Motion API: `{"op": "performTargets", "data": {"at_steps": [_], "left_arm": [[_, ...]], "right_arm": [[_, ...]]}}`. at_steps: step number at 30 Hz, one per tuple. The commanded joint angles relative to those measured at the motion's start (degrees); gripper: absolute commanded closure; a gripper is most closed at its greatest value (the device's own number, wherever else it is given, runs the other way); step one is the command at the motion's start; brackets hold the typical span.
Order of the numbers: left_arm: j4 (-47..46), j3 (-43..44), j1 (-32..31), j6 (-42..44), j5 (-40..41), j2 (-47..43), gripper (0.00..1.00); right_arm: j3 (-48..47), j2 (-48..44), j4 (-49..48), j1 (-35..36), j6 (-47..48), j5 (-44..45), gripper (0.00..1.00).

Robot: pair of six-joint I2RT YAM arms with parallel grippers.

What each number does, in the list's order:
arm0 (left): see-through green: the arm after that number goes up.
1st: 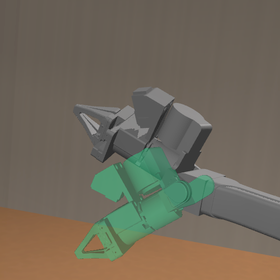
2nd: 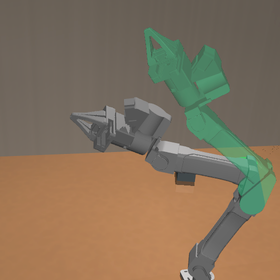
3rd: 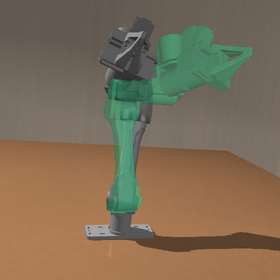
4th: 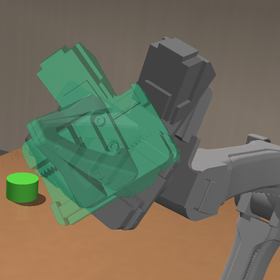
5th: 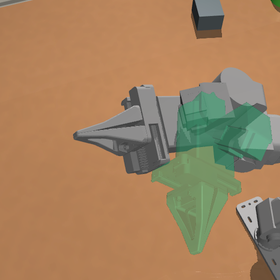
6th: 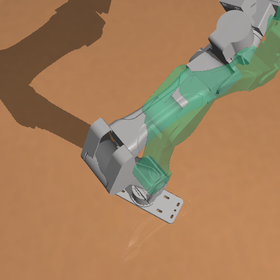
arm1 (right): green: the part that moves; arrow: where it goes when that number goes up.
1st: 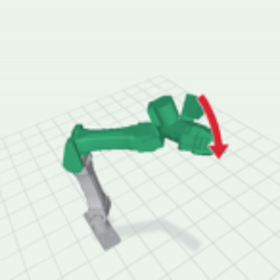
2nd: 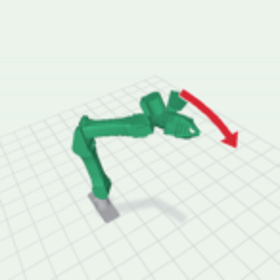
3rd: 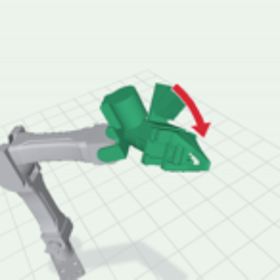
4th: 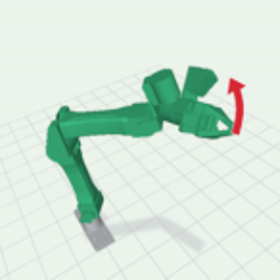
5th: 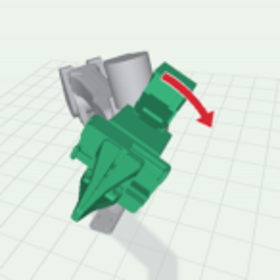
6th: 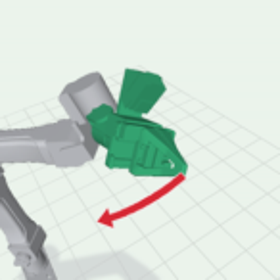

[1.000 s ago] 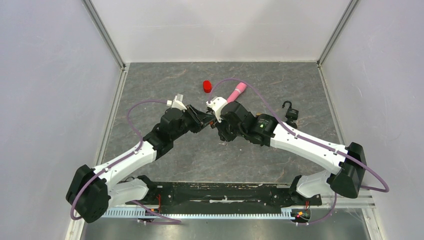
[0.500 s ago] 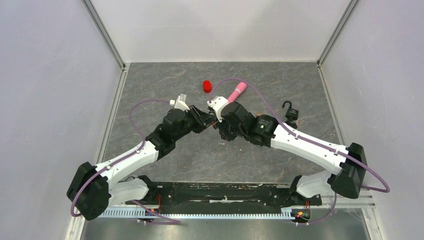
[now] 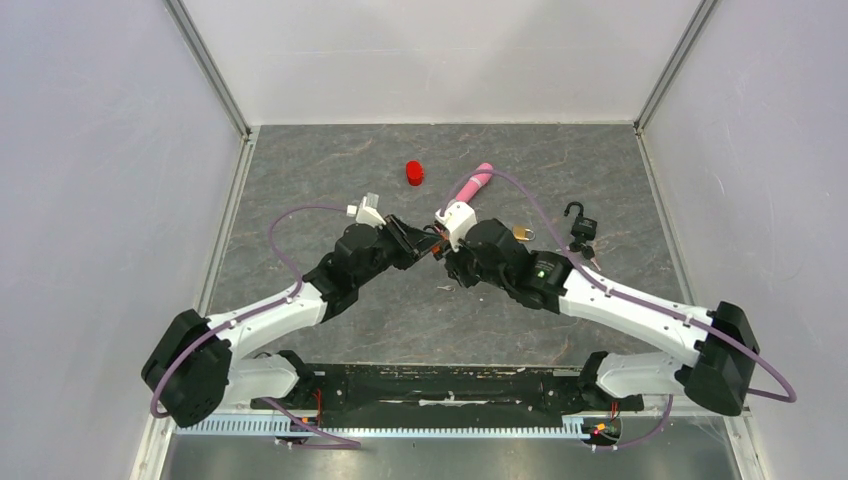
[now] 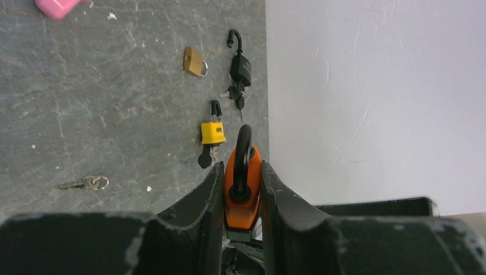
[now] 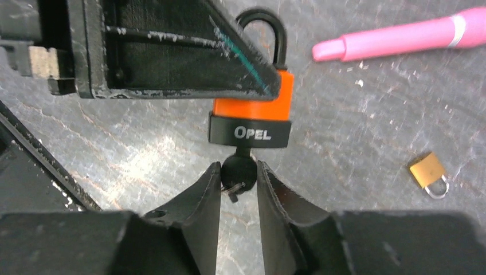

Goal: Unlock with the key

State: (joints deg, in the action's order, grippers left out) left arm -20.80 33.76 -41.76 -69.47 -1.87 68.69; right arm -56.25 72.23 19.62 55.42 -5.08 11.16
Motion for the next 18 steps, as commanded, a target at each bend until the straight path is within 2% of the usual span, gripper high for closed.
{"op": "performTargets", "data": {"at_steps": [1,4,7,13,18], "left_arm": [[-5.72,-1.06,-0.02,-4.62,-3.80,-2.41,0.98],[-6.13,-1.93,4.19,-6.23,-4.58,-3.00,0.98],[-5.87,-1.63,7.47,-6.85,-5.14,-3.65,0.98],[-7.00,-0.62,10.32,-8.05,-6.68,-4.36,0.98],[-9.44,-1.19,10.55,-9.66,-7.31,-5.51,0.98]], "right_arm": [[3.68,-7.03,-18.42,-0.93,0.64,-1.11,0.63],[8.36,-12.16,-21.17,-0.93,1.70,-2.64,0.45],[14.86,-17.27,-25.84,-0.88,4.55,-3.86,0.38],[25.92,-23.41,-36.69,-0.92,14.53,-5.18,0.38],[34.51,-25.00,-53.61,-0.84,14.75,-6.32,0.39]]}}
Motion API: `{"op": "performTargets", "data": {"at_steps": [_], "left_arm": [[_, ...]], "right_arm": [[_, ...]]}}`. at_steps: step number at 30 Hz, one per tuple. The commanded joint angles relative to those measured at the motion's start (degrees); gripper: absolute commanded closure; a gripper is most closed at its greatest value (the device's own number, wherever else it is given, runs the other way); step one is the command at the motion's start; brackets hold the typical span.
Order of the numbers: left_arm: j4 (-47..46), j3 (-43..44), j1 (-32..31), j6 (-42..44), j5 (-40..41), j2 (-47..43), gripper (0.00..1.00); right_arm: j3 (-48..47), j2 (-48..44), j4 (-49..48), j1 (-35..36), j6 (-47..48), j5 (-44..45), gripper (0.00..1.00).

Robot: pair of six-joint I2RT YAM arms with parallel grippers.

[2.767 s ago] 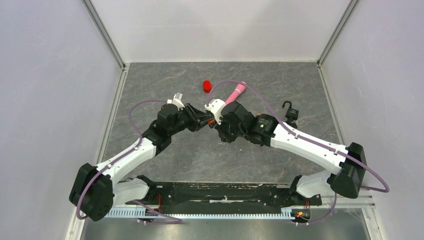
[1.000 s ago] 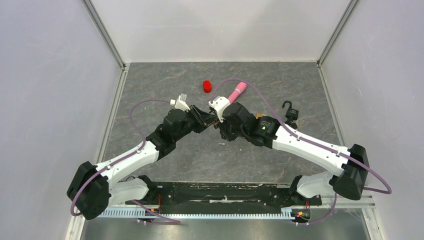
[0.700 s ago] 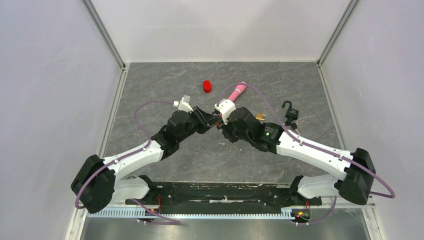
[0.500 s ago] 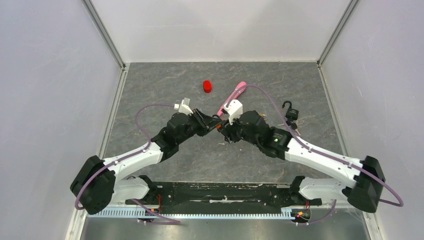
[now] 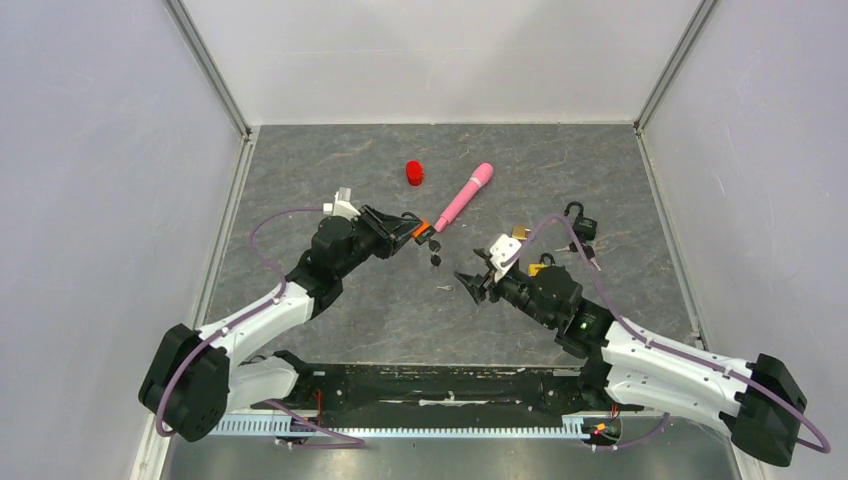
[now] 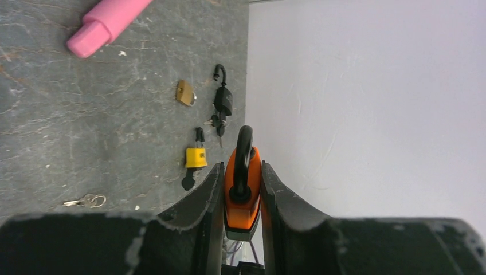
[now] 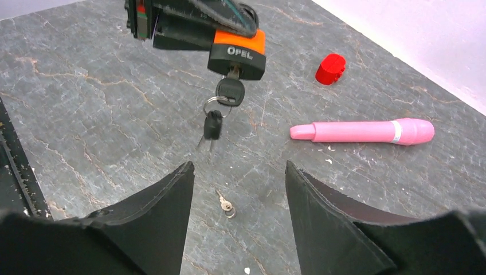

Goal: Unlock with the key

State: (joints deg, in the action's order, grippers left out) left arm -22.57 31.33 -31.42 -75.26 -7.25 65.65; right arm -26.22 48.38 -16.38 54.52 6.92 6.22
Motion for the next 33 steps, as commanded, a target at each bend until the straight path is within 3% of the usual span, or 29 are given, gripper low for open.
{"op": "performTargets", "data": {"at_steps": [1,10,33], "left_arm": [[-8.47,0.83,0.17,-4.24,-2.14,-2.63,0.98],[-14.45,0.04,0.22,-5.18,-6.85,-2.75,0.98],[-14.32,0.70,-0.83,-1.35,-7.28,-3.58,0.98]], "right_arm": [[5.43,-0.76,-20.88,0.06,1.87,-1.35,0.39],[9.25,6.81,-41.84,0.07,-7.97,-0.20,0.39],[4.16,19.20,-48.00,0.32,-5.17,1.23,0.46]]}}
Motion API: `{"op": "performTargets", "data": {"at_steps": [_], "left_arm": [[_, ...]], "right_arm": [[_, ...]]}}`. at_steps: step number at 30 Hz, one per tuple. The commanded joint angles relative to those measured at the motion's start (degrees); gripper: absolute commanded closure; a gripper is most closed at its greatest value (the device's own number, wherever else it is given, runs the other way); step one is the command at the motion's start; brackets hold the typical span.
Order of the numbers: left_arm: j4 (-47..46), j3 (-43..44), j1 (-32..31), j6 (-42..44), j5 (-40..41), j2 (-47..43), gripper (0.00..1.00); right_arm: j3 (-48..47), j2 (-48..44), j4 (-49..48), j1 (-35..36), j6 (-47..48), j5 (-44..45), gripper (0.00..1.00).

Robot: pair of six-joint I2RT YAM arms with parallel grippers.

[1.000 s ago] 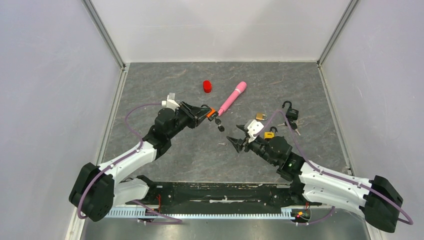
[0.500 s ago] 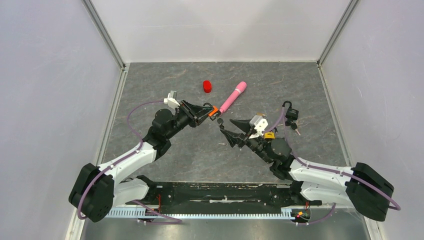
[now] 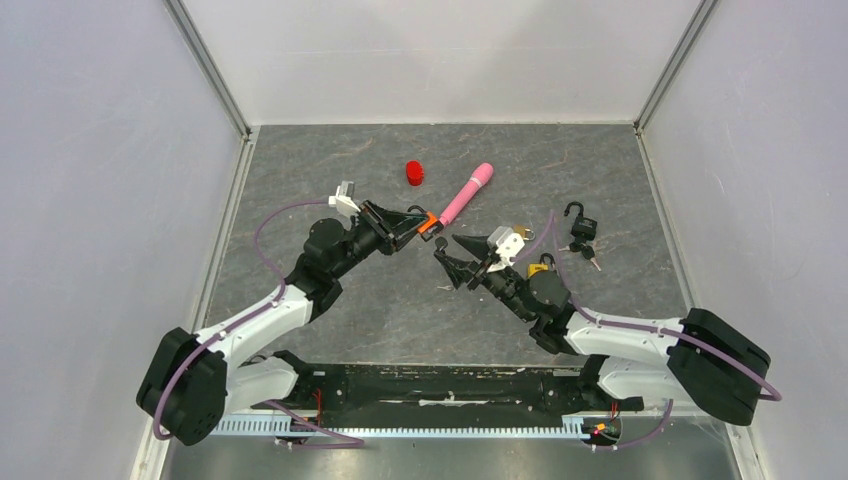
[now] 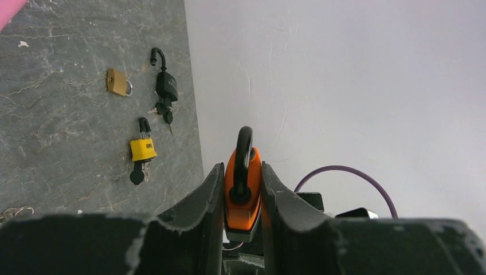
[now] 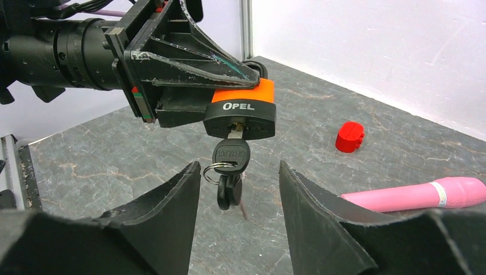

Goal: Unlock with the key

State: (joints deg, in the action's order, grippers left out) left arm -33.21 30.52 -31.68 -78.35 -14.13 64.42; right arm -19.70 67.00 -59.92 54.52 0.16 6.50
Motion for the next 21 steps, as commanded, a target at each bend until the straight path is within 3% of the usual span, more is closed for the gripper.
{"op": "performTargets", "data": {"at_steps": [1,9,16,21], "left_arm": [[-3.49,1.61,-0.73,1.96,-0.32,-2.38,0.98],[-1.93,2.46,-2.39,3.94,1.37,-2.57,0.98],[1.49,3.19,-3.21,5.75,3.29,-3.62,0.98],[1.89,3.20,-3.22,5.75,3.81,-4.02,0.98]], "right_arm": [[-2.56,0.83,-4.55,0.45,1.76,1.11,0.46],[-3.89,1.91,-3.45,1.28,3.15,3.42,0.50],[-3.60,1.50,-2.07,1.92,4.32,5.51,0.61],[-3.43,0.83,-0.40,2.15,3.75,4.96,0.57]]}}
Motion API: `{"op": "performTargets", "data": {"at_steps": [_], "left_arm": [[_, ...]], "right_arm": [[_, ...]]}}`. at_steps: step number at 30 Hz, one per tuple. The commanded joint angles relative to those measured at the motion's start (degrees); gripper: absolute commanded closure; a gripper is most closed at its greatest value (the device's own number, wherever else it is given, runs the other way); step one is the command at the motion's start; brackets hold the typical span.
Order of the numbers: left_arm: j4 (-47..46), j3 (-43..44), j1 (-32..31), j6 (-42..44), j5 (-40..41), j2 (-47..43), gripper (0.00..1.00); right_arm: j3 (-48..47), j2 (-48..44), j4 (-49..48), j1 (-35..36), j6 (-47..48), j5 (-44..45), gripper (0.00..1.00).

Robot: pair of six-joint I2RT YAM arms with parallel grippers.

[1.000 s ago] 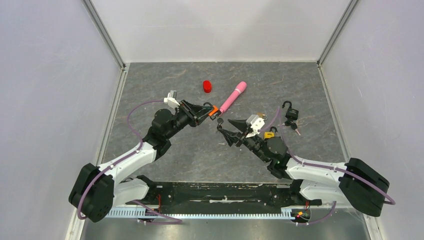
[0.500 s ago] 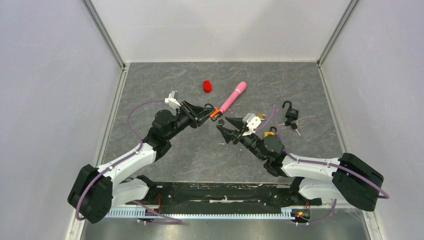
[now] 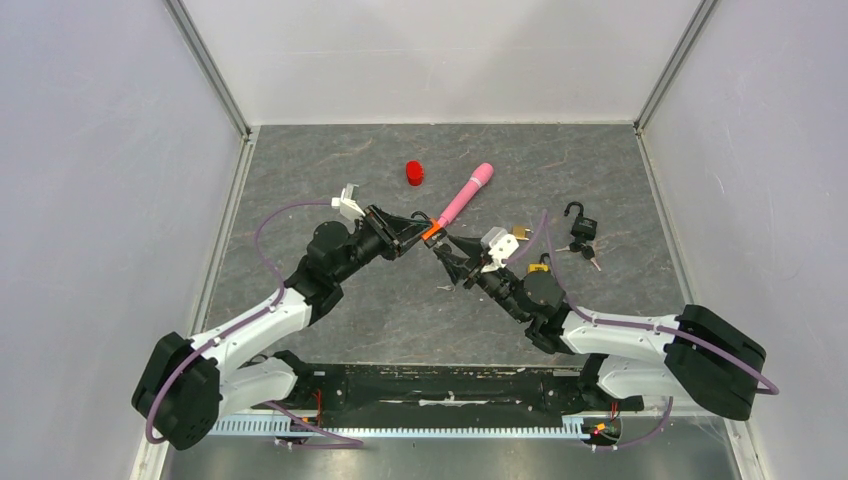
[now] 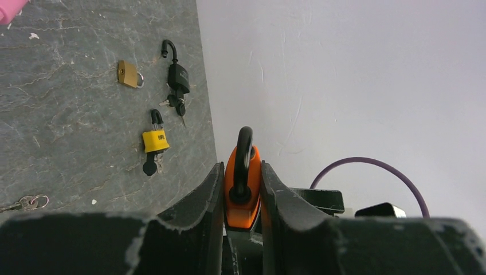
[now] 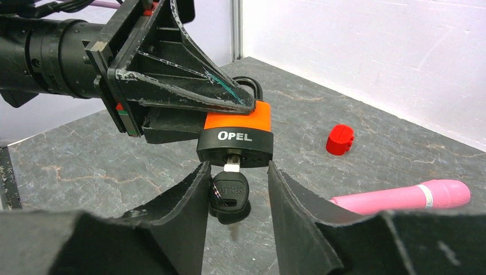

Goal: Unlock with the key

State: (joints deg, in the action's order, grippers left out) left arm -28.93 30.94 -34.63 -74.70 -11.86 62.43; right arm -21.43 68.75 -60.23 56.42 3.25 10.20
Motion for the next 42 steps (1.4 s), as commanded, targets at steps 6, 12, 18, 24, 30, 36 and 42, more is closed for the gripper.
{"op": "performTargets", "data": {"at_steps": [6,12,18,24,30,36,42], "left_arm": [[-2.52,2.96,-0.26,2.03,1.66,-2.11,0.98],[-2.40,2.99,-0.26,2.22,1.50,-2.60,0.98],[-2.39,3.00,-0.26,2.25,1.36,-3.00,0.98],[-2.37,3.30,-0.32,2.25,1.04,-3.12,0.98],[-2.42,3.32,-0.58,2.35,0.53,-2.98,0.98],[-2.40,3.82,-2.12,3.31,0.07,-2.01,0.98],[-4.94,3.90,-5.92,6.17,-0.29,-0.77,0.98]], "right_arm": [[-0.69,-1.54,0.90,0.45,0.18,2.27,0.52],[0.24,-2.26,0.12,0.44,0.09,2.58,0.50],[0.93,-2.75,0.21,0.46,0.71,3.69,0.52],[0.92,-2.72,0.75,0.44,0.79,2.54,0.65],[-0.11,-2.72,0.59,0.46,1.31,1.69,0.85],[-1.72,-2.48,0.72,0.49,1.46,1.27,0.97],[-2.62,-2.21,0.21,0.27,-1.31,2.73,1.00]]}}
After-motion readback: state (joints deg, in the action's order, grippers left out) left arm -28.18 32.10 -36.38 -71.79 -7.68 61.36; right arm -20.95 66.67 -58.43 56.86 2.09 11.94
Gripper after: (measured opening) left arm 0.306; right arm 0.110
